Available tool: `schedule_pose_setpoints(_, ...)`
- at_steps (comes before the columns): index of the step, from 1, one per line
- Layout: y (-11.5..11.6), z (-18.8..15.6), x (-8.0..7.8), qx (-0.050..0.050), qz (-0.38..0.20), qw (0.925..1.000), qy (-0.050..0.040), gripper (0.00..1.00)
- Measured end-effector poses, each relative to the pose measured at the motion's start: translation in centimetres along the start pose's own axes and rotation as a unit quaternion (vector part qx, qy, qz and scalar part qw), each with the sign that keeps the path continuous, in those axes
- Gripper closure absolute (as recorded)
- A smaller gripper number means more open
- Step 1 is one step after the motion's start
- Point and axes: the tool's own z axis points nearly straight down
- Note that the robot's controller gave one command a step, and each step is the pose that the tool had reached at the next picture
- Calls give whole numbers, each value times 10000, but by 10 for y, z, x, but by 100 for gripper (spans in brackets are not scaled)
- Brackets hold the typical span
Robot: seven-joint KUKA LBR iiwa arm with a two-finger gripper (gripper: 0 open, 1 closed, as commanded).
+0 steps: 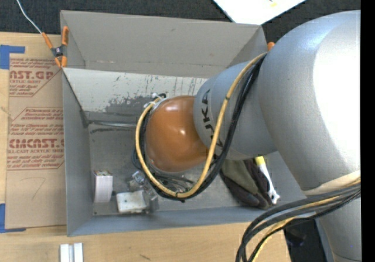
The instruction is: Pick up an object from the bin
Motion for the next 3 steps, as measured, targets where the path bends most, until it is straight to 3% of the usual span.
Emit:
schedule_pose_setpoints(2, 1, -6, 2, -10, 0, 10000, 30, 100)
schedule_pose_setpoints(3, 2, -27, 3, -16, 1, 10000, 58, 100)
